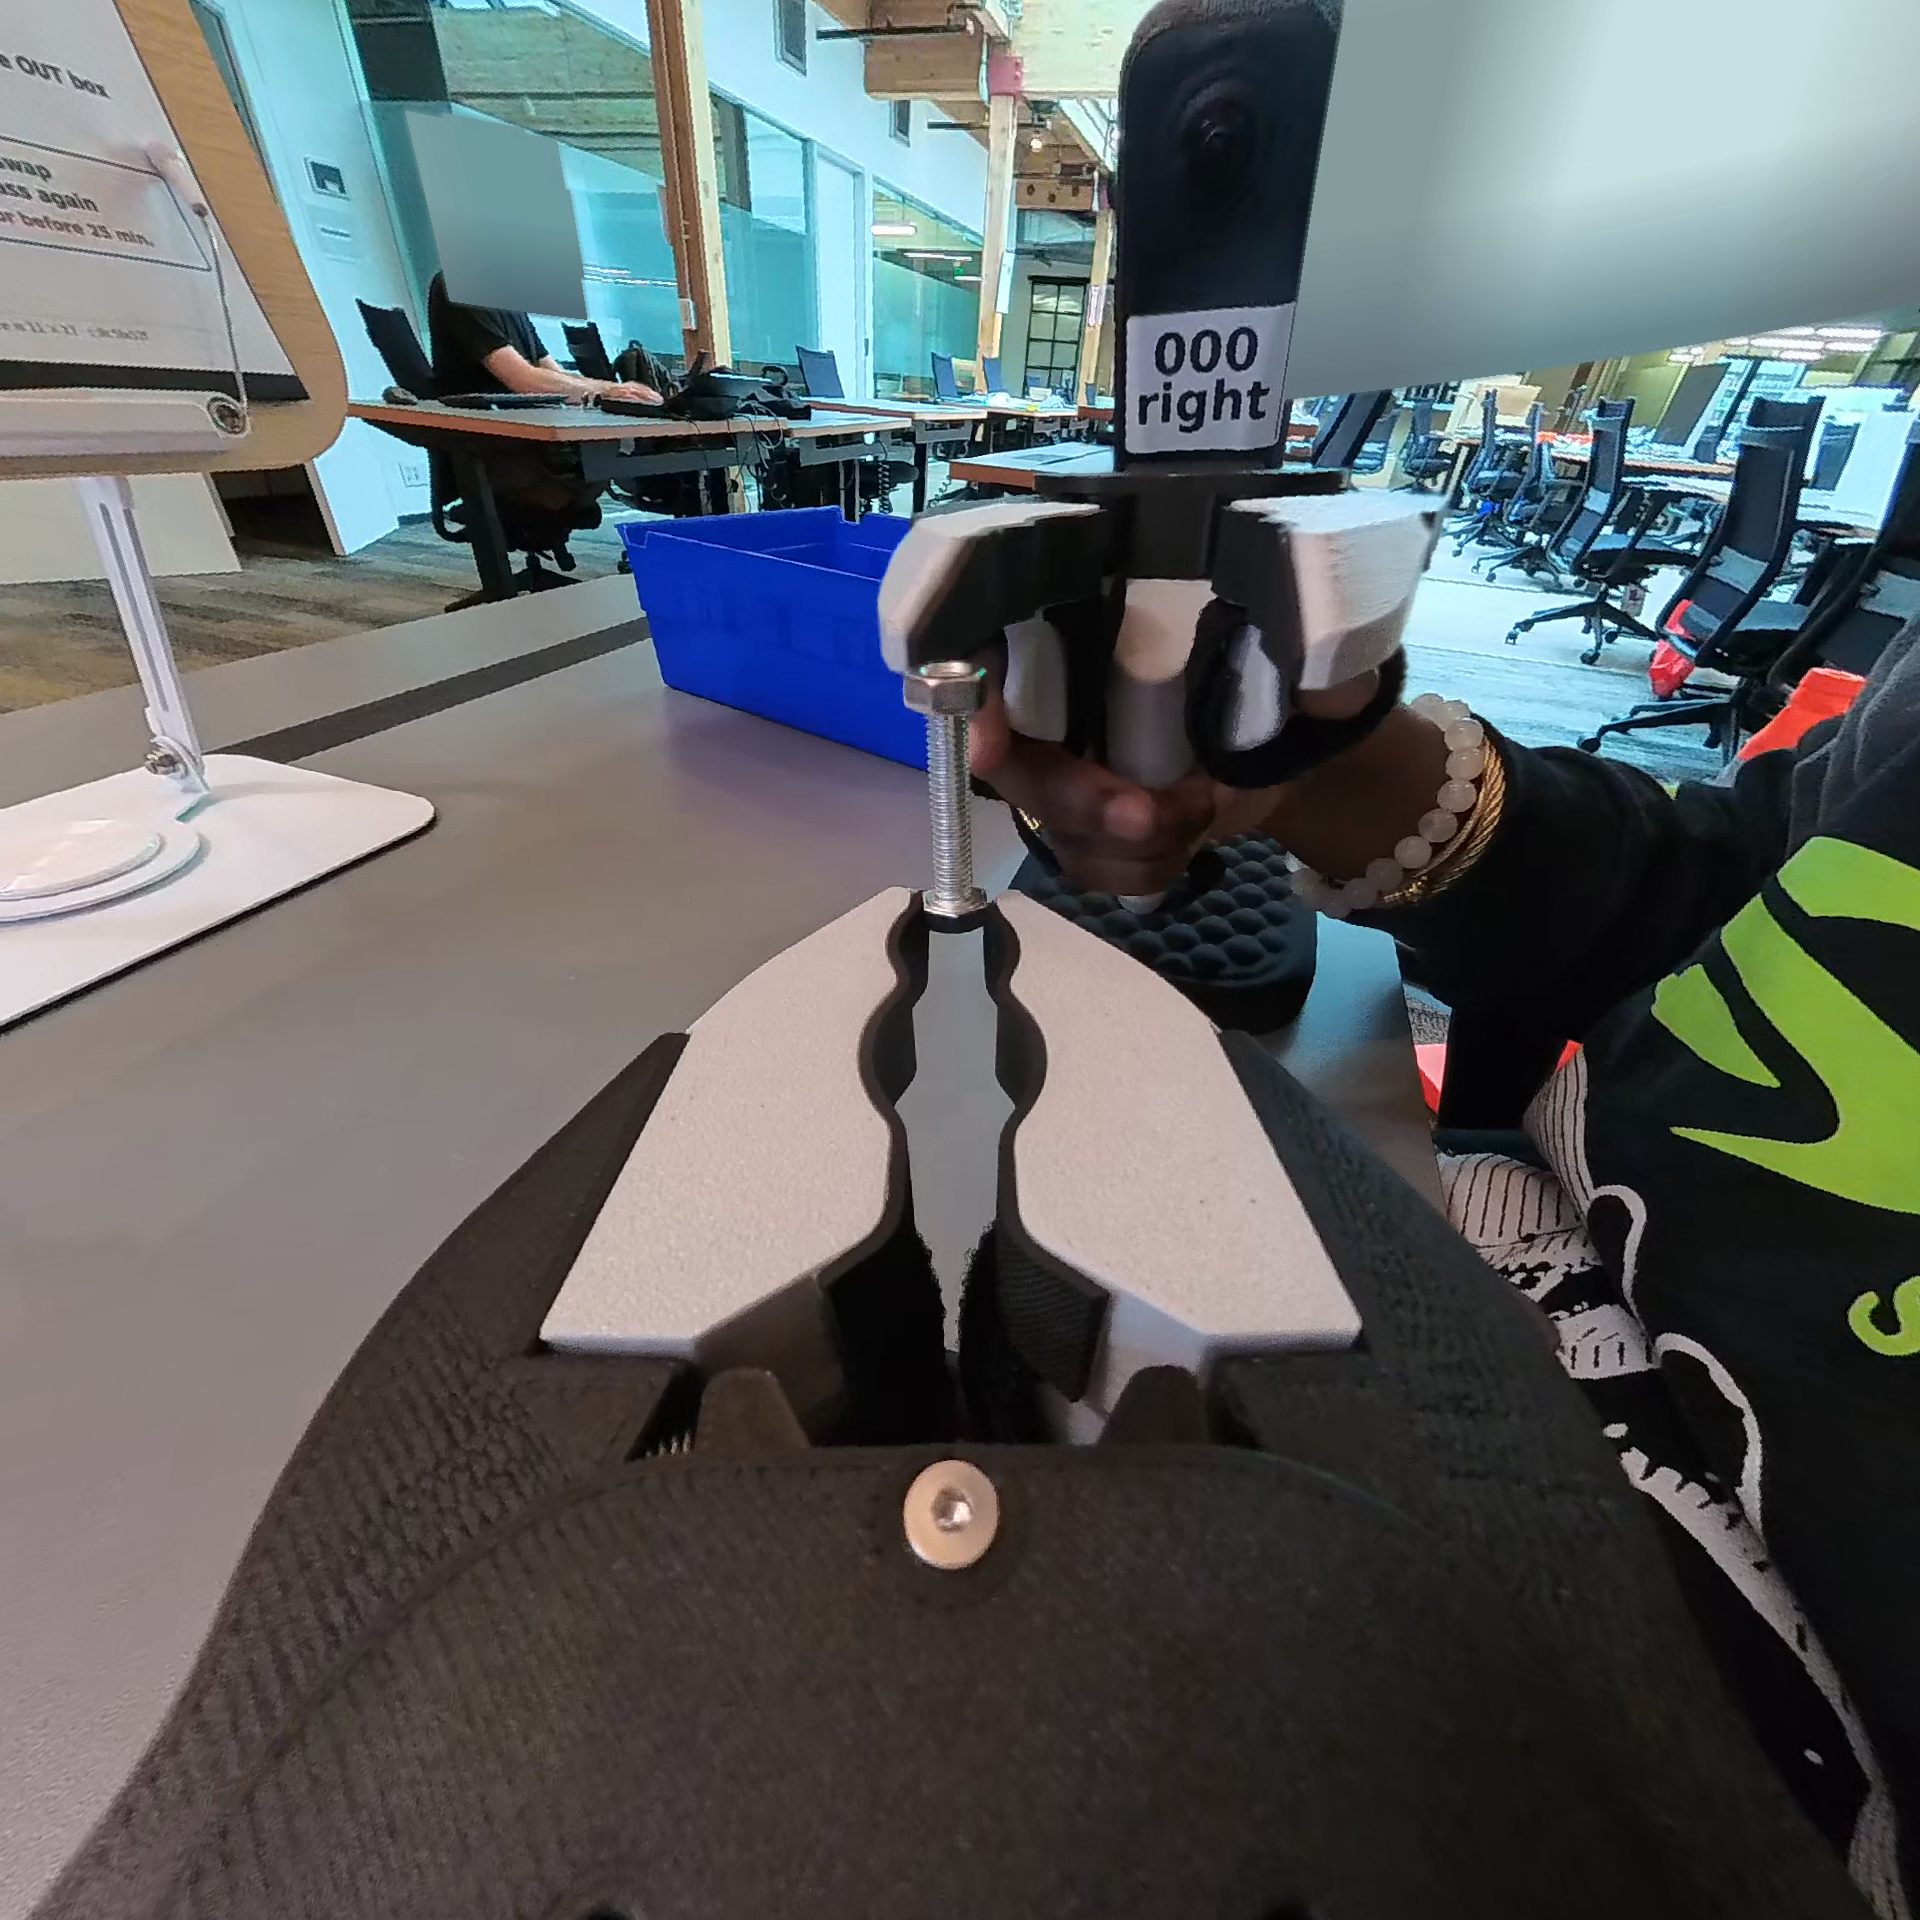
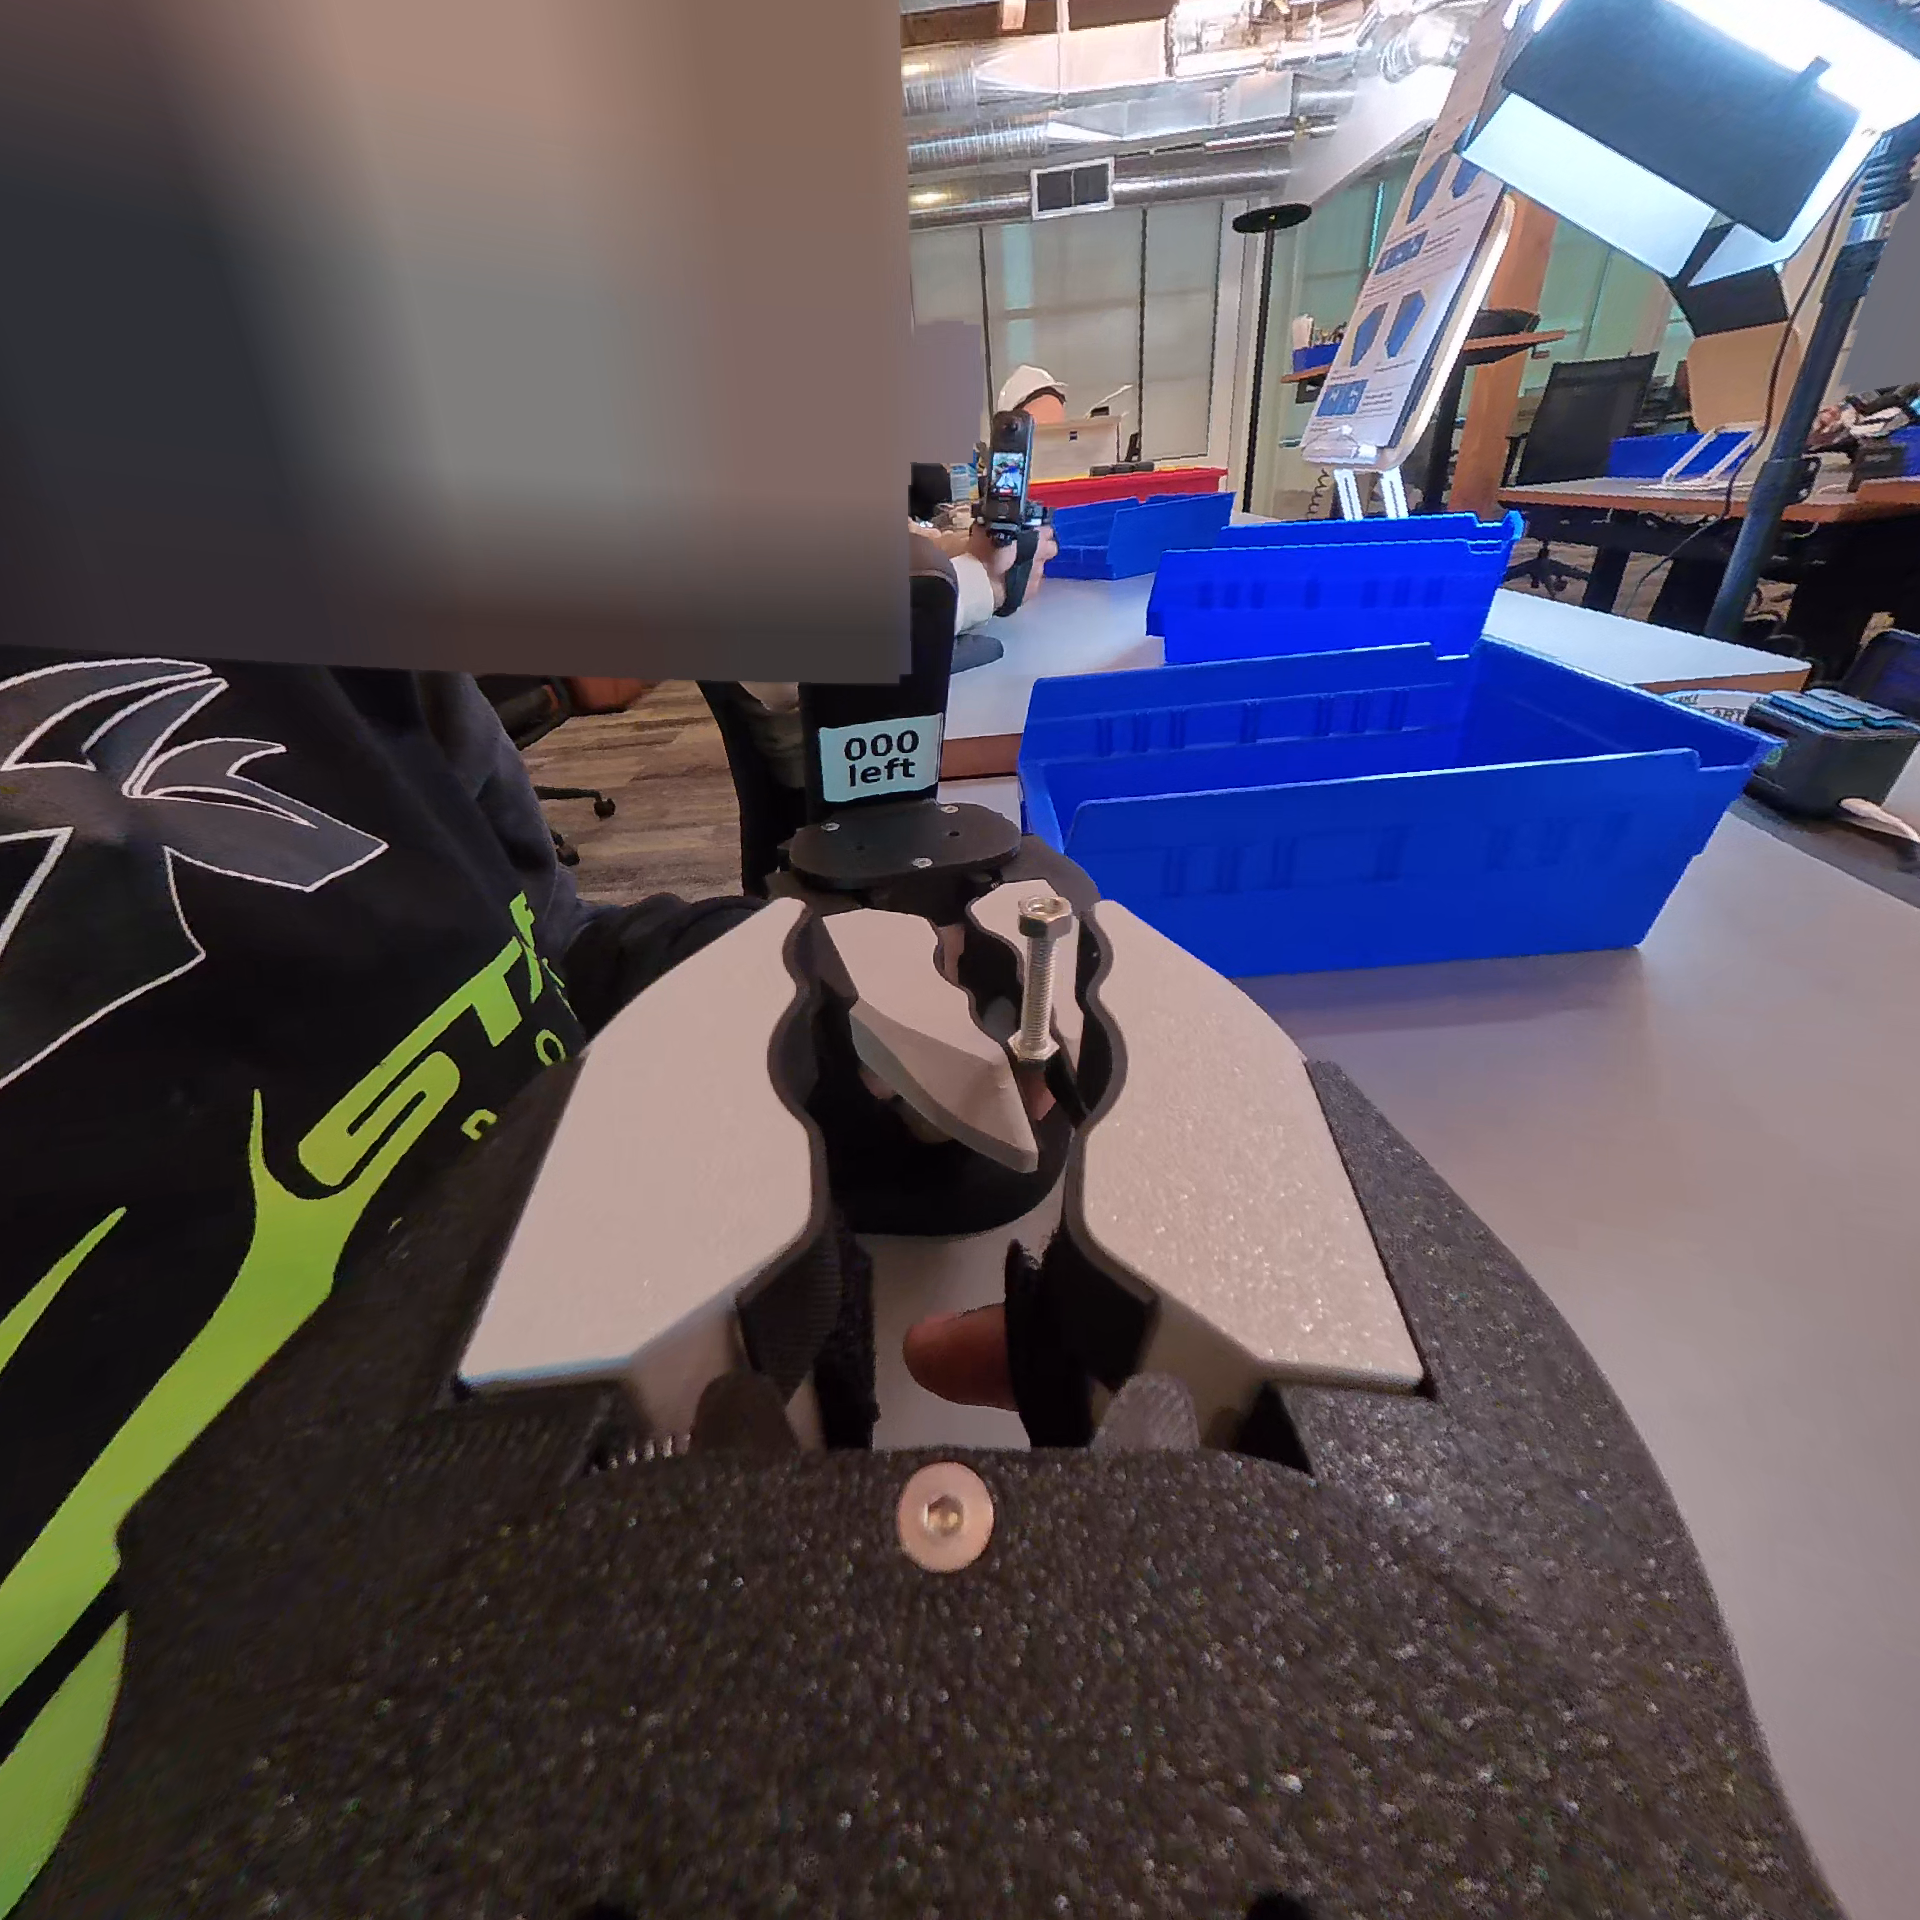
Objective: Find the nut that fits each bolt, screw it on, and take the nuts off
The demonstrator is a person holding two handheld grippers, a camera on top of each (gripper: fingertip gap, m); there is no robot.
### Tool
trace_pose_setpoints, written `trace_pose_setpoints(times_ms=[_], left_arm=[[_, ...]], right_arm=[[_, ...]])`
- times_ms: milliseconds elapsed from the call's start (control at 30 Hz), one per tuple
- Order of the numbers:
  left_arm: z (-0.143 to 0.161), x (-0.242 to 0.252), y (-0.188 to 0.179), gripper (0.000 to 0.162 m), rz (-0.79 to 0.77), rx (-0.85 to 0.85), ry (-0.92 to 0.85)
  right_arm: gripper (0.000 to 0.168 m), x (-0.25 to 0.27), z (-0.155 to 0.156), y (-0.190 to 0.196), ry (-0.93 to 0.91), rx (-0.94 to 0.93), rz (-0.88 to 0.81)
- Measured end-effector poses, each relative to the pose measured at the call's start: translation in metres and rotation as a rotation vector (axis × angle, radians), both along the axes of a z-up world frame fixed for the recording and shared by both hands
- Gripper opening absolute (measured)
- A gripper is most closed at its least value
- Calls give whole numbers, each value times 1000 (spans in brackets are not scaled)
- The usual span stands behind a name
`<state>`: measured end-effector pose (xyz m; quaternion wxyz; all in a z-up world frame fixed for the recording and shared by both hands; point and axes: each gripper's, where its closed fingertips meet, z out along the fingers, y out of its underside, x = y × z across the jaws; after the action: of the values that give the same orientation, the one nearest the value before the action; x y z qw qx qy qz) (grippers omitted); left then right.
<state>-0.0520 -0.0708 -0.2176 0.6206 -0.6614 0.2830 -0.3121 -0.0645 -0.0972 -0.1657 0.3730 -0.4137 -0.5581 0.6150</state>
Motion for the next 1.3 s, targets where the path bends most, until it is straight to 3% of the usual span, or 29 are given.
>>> trace_pose_setpoints(times_ms=[300,467,767,1067,1300], left_arm=[[0,0,0,10,1,-1,0],[0,0,0,10,2,-3,-1],[-1,1,-1,10,-1,-4,5],[0,0,0,10,4,-3,-1],[-1,1,-1,10,-3,-5,9]], right_arm=[[51,-2,-1,-5,-5,1,15],[43,5,0,-3,4,-5,9],[54,-8,-3,-7,-4,16,15],[43,6,-3,-1,-3,3,-7],[58,-9,-2,-4,15,13,-8]])
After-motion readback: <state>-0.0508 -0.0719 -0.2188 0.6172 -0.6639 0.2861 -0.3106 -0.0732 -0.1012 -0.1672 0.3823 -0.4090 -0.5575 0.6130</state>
